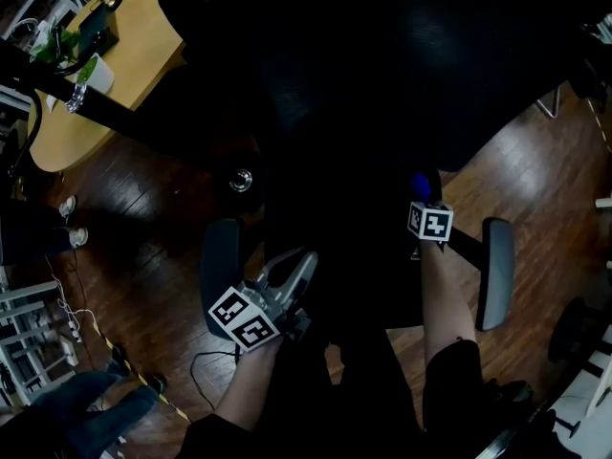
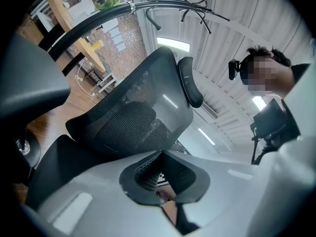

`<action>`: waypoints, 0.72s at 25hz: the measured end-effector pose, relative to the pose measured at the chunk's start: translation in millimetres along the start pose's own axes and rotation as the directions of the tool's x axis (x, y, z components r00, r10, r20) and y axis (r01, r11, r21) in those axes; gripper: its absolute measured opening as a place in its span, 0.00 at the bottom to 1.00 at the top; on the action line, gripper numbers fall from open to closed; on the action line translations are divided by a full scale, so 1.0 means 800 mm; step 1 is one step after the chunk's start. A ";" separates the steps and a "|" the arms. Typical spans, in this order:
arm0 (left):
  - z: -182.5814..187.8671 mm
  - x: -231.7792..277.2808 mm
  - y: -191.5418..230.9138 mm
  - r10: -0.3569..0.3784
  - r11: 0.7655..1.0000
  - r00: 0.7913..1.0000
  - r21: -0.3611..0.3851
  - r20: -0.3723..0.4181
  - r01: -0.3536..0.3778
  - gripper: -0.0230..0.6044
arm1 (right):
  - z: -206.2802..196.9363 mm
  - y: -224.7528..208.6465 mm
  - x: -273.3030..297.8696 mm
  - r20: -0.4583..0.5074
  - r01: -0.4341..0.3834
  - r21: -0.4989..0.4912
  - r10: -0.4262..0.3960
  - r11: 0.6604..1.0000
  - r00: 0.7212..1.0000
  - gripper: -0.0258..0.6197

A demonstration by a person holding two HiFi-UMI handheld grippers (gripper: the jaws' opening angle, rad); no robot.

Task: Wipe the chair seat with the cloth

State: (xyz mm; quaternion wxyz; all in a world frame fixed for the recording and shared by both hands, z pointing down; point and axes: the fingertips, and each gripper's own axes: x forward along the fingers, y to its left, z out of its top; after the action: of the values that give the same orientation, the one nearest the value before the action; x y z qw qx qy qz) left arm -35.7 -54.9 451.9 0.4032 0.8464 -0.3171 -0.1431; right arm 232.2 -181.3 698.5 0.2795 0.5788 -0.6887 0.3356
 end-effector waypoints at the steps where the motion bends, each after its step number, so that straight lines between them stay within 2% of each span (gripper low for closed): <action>1: 0.000 0.000 0.000 -0.001 1.000 1.000 -0.001 -0.001 0.001 0.03 | 0.000 -0.008 -0.003 0.003 0.012 0.002 -0.012 1.000 1.000 0.10; 5: -0.003 0.000 -0.003 -0.003 1.000 1.000 0.000 -0.001 0.003 0.03 | -0.003 -0.022 -0.008 0.010 0.024 0.014 -0.024 1.000 1.000 0.10; 12: 0.001 -0.004 -0.007 -0.012 1.000 1.000 0.003 0.012 0.012 0.03 | 0.001 -0.020 -0.010 0.008 -0.026 0.029 0.026 0.999 1.000 0.10; 15: 0.002 -0.008 -0.010 -0.016 1.000 1.000 -0.006 0.024 0.016 0.03 | 0.001 0.011 -0.011 0.001 -0.071 0.010 0.071 0.997 0.997 0.10; 18: 0.006 -0.014 -0.016 -0.019 1.000 0.999 -0.011 0.039 0.019 0.03 | 0.003 0.081 -0.002 0.002 -0.154 -0.014 0.155 0.988 0.988 0.10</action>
State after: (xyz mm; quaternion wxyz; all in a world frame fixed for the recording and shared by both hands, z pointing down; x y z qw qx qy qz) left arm -41.1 -44.6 439.1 0.4004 0.8440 -0.3161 -0.1654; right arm 168.8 -175.7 686.5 0.2557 0.5222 -0.7342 0.3506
